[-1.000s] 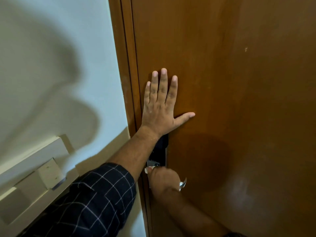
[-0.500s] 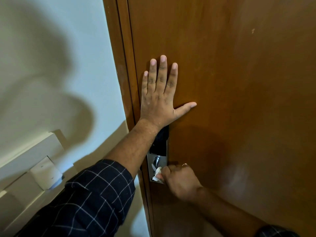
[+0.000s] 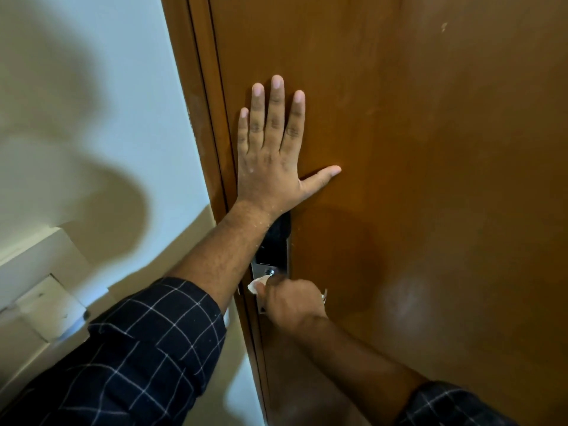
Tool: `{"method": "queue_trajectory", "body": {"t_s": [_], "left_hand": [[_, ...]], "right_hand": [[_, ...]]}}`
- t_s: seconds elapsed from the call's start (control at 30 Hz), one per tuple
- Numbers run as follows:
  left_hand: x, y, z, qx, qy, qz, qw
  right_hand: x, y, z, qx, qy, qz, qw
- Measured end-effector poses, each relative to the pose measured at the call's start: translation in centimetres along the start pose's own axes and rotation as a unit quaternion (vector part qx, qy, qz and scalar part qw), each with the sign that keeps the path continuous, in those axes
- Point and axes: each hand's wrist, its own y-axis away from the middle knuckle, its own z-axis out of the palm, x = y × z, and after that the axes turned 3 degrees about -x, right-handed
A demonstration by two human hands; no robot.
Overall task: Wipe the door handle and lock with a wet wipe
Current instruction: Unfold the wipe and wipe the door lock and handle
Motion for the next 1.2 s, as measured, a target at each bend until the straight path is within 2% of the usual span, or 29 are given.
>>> {"method": "queue_trajectory", "body": {"t_s": [0.17,0.37,0.43,0.77,0.87,0.93,1.0,1.07,1.13,1.2], "left_hand": [[-0.1,0.0,-0.1,-0.009,0.003,0.008,1.0],[-0.3,0.4,-0.2,-0.016,-0.003,0.013,1.0],[-0.3,0.4,-0.3,-0.018,-0.005,0.014,1.0],[-0.3,0.5,-0.4,-0.023,-0.016,0.014,1.0],[-0.3,0.5,-0.4,-0.023,-0.015,0.016,0.999],[-0.3,0.6,-0.6,-0.026,-0.016,0.015,0.999],[-0.2,0.7,-0.6,-0.028,-0.013,0.015,0.999],[0.0,0.7,-0.6,-0.026,-0.01,0.017,0.999],[-0.1,0.4,-0.4,-0.019,-0.01,0.013,1.0],[-0.2,0.3,-0.5,-0.016,-0.008,0.009,1.0]], "right_hand": [[5.1,1.5,-0.9,-0.002,0.007,-0.194,0.981],[9.1,1.6,-2.3,-0.046,0.091,-0.332,0.938],[9.8,1.7,-3.1,-0.081,0.095,-0.349,0.929],[10.0,1.0,-6.7,-0.265,0.229,-0.316,0.882],[9.1,0.6,-7.7,-0.295,0.29,-0.267,0.87],[8.7,0.7,-7.4,-0.28,0.314,-0.249,0.872],[8.8,1.0,-7.6,-0.277,0.258,-0.19,0.906],[10.0,1.4,-8.6,-0.265,0.074,-0.086,0.958],[10.7,1.2,-10.2,-0.182,-0.076,-0.015,0.98],[10.1,1.0,-11.1,-0.091,-0.122,-0.018,0.988]]}}
